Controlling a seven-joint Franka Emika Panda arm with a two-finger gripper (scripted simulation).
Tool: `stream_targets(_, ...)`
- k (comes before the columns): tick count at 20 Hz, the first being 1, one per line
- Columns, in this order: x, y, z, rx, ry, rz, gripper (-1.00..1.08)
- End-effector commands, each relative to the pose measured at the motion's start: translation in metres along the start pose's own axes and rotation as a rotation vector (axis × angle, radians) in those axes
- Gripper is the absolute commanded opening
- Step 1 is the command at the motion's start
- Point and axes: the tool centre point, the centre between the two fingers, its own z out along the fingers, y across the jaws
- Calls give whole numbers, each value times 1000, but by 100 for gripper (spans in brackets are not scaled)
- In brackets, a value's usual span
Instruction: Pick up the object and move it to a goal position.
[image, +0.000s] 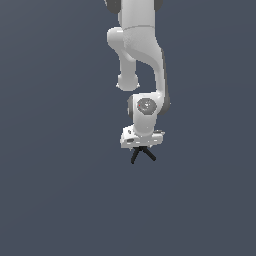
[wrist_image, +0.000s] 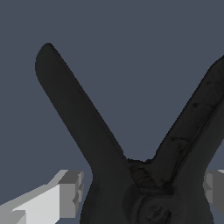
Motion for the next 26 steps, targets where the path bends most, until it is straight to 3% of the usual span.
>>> stream_targets(1, 0, 0, 1, 0, 0, 0, -100)
stream_targets(14, 6, -4, -13, 0, 1, 0, -100)
stream_targets(26, 41, -25, -91, 0, 1, 0, -100)
